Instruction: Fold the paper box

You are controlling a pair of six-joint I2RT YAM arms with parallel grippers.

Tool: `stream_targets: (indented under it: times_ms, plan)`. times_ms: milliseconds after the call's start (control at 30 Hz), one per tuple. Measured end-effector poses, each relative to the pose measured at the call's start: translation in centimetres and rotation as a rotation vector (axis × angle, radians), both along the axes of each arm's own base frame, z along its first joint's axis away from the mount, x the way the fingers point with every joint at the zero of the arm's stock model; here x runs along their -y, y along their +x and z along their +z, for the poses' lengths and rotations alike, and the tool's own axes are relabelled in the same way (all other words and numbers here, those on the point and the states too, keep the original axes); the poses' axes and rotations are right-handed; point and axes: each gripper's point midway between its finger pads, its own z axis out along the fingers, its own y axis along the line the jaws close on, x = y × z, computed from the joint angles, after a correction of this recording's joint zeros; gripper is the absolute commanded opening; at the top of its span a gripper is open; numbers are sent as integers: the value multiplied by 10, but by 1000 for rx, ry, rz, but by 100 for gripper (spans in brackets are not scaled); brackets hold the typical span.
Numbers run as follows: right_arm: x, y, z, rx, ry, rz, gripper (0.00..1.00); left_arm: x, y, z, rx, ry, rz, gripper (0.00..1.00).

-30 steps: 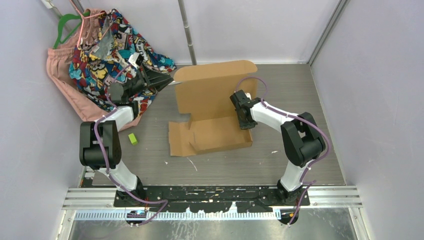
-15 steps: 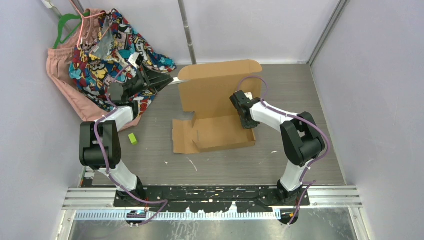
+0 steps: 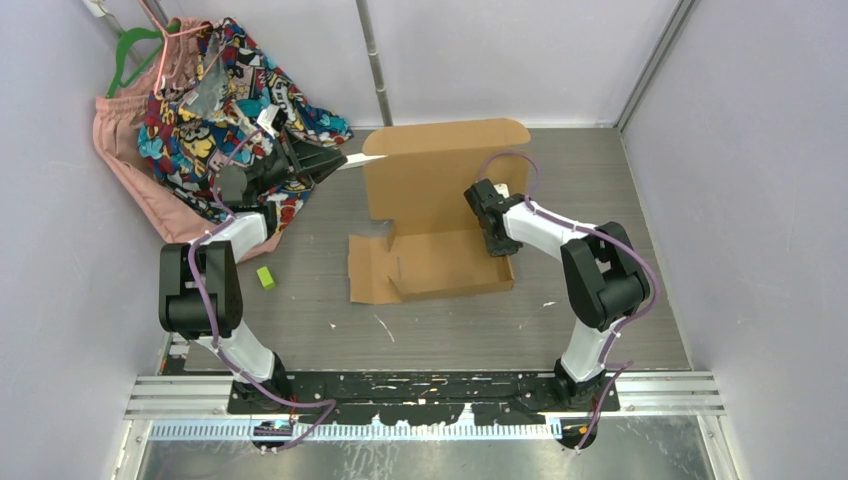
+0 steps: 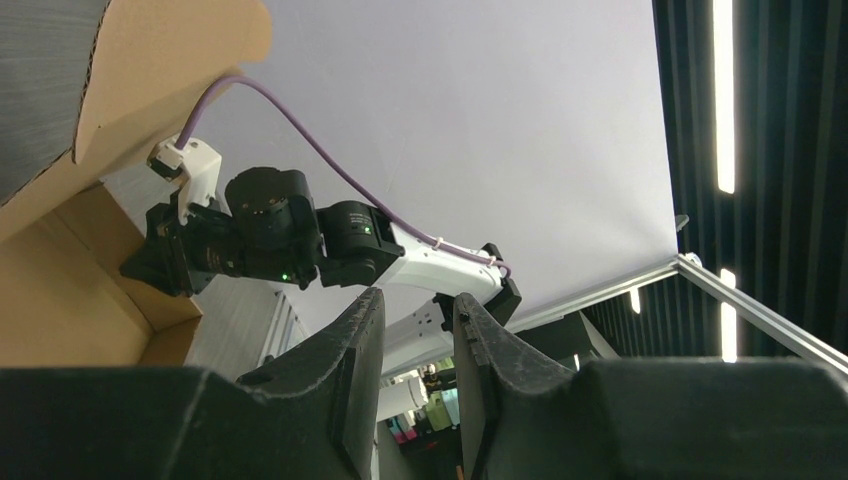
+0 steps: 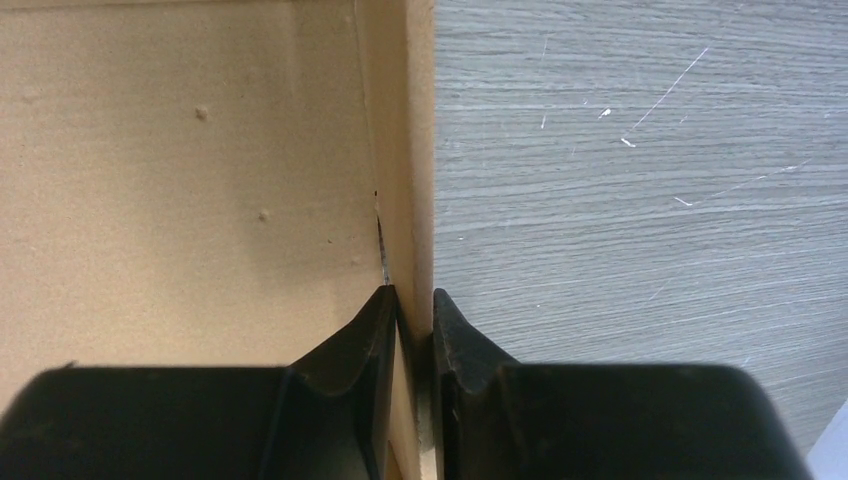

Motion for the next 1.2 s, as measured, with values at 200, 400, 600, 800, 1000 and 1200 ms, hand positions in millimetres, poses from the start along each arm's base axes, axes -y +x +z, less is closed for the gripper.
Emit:
stream_targets:
  times_ms: [200, 400, 600, 800, 1000, 1200]
  plan:
    - [3, 3, 1, 10, -14, 2, 21, 0, 0, 0, 0, 0, 0, 32]
    - [6, 6, -3, 18, 10, -13, 40, 0, 0, 0, 0, 0, 0, 32]
    - [15, 10, -5, 21, 38, -47, 52, 0, 0, 0, 0, 0, 0, 32]
    - [13, 24, 9, 92, 90, -56, 53, 0, 0, 0, 0, 0, 0, 32]
    - [8, 38, 18, 152, 132, -56, 48, 0, 0, 0, 0, 0, 0, 32]
    - [2, 53, 18, 174, 148, -54, 43, 0, 0, 0, 0, 0, -1, 32]
